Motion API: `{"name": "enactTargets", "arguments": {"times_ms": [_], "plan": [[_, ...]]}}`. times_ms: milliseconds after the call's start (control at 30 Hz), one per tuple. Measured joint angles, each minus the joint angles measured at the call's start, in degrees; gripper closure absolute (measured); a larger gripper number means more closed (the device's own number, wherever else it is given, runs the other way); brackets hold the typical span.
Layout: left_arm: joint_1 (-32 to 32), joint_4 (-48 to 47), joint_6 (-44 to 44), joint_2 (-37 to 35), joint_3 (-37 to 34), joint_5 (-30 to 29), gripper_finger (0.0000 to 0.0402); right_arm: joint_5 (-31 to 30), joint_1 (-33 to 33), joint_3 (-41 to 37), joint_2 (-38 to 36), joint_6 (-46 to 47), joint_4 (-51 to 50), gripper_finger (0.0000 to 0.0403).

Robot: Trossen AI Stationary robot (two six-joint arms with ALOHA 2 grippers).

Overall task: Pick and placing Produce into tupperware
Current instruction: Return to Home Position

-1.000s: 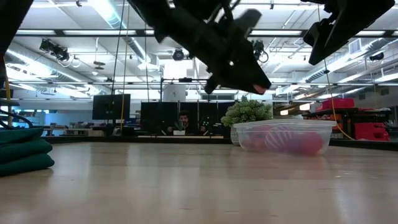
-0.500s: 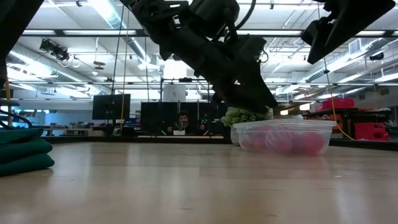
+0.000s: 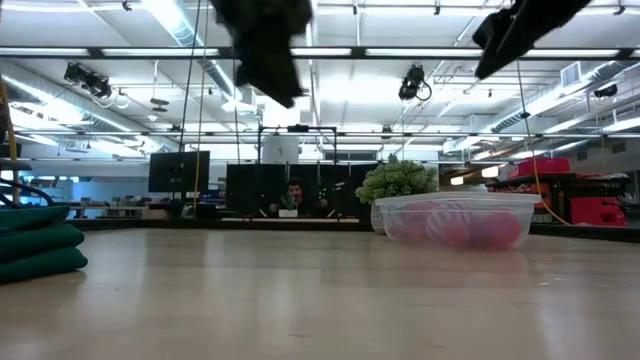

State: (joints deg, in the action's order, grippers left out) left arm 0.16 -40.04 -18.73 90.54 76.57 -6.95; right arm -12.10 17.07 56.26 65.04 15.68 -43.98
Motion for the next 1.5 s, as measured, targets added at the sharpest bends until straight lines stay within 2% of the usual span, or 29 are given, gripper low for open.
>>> {"name": "enactTargets", "arguments": {"times_ms": [67,233,400,533,600,667,800,1000,1133,1233,1333,1500], "plan": [[-0.9,-6.8,-0.1,-4.8,0.0,-4.1,0.0245,0.0,0.0,0.6,-1.9,2.1,-1.5,0.0167],[-4.7,-17.3,-1.0,-15.3,-0.1,-17.9,0.0251,-0.8,1.5,-1.5,-11.0,-4.6,-0.3,0.0167],[-9.2,-21.5,-0.5,-25.3,-1.3,-21.7,0.0252,1.5,-0.1,-7.6,-24.2,-5.2,2.8,0.0167],[-11.8,-18.2,-2.6,-35.6,-8.8,-23.5,0.0246,3.9,-0.4,-16.6,-36.5,-4.5,9.4,0.0167],[-13.2,-12.8,-4.6,-41.1,-15.5,-23.5,0.0243,7.0,-0.5,-21.6,-41.5,-5.7,16.6,0.0167],[-14.5,-2.3,-4.4,-46.8,-23.7,-23.5,0.0241,9.7,-0.4,-26.2,-45.2,-6.3,21.8,0.0167],[-15.9,21.7,-1.3,-55.3,-41.7,-22.9,0.0243,9.6,-0.5,-32.7,-49.6,-4.6,25.7,0.0167],[-15.7,46.8,-2.0,-58.6,-61.6,-20.6,0.0252,8.9,-0.5,-38.7,-50.9,-3.4,32.0,0.0167],[-15.8,58.8,-1.4,-58.6,-69.0,-20.0,0.0251,9.1,-0.5,-44.3,-50.9,-4.1,41.2,0.0167],[-15.8,63.2,-0.6,-58.6,-72.2,-20.0,0.0246,9.1,-0.5,-49.8,-50.9,-3.9,48.9,0.0167],[-15.8,63.5,-0.1,-58.6,-73.6,-20.0,0.0242,9.2,-0.5,-52.7,-50.9,-4.0,54.3,0.0167],[-15.8,62.9,0.0,-58.6,-76.0,-20.0,0.0243,7.7,-0.5,-52.8,-50.9,-3.8,52.7,0.0167]]}}
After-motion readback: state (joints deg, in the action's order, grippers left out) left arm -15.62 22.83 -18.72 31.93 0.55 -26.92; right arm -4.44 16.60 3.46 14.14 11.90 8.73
